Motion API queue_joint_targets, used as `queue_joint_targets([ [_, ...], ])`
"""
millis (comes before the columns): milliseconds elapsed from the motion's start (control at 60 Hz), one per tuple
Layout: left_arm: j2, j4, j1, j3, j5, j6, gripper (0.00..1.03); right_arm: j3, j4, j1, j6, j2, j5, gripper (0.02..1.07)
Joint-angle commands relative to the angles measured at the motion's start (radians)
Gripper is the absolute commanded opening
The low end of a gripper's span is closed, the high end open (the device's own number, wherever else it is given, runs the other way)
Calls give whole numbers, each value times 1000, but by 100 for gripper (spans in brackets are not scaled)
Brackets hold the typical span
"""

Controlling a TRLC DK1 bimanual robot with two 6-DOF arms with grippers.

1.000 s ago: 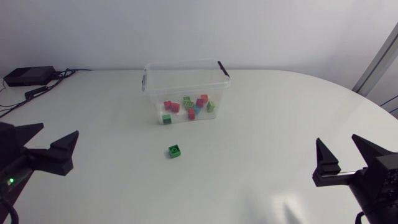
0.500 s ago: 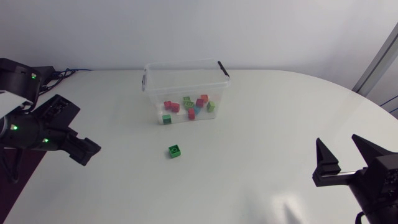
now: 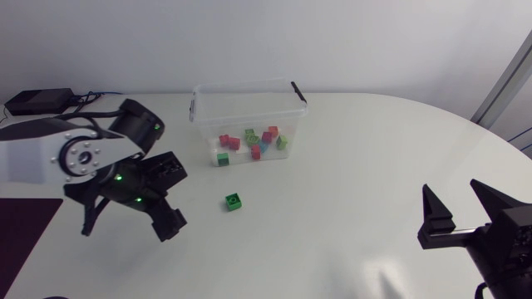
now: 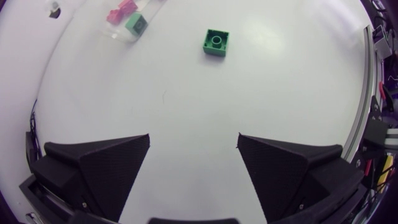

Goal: Place the duplo bricks in the container

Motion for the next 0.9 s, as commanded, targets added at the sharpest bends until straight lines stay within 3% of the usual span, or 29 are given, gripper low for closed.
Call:
queue_joint_targets([
  [0,98,16,-29,66,-17,27,99,-20,14,-7,-19,-9,-8,102],
  [433,497,29,-129,371,-17,93,99,-20,14,-7,-21,-7,-8,102],
  [700,583,28,-193,459,-17,101,99,-20,14,-7,-19,-7,-8,102],
  [883,623,16,-198,483,-17,104,97,-20,14,-7,-21,-7,-8,102],
])
